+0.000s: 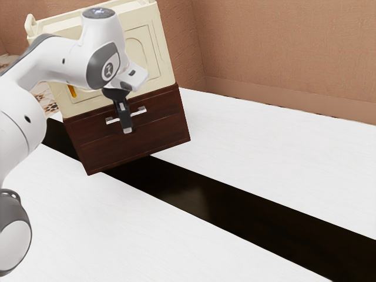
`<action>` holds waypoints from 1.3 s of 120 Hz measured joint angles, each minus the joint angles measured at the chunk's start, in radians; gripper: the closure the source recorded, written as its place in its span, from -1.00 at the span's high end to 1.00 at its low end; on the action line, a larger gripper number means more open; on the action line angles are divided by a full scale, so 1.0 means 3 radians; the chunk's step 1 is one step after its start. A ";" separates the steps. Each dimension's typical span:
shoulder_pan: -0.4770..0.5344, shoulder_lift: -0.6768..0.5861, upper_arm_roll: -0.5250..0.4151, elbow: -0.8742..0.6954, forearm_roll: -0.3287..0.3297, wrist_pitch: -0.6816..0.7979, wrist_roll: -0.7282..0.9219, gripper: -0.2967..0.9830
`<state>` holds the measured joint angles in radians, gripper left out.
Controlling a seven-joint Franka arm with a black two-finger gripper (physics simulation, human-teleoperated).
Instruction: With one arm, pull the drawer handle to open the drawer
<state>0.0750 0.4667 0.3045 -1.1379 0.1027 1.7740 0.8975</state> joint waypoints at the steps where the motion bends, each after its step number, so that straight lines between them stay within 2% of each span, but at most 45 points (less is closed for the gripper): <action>1: 0.0000 0.0002 0.0000 0.0000 0.0000 0.0003 0.0001 0.53; 43: 0.0005 0.0011 0.0002 -0.0013 -0.0006 0.0070 0.0024 0.52; 68: 0.0005 0.0011 0.0007 -0.0053 -0.0021 0.0079 0.0022 0.36; 110: 0.0004 0.0007 0.0008 -0.0098 -0.0033 0.0086 0.0015 0.27; 156: -0.0013 -0.0035 -0.0027 -0.0127 -0.0221 0.0028 -0.0067 0.23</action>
<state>0.0711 0.4561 0.2965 -1.1761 0.0364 1.7824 0.8773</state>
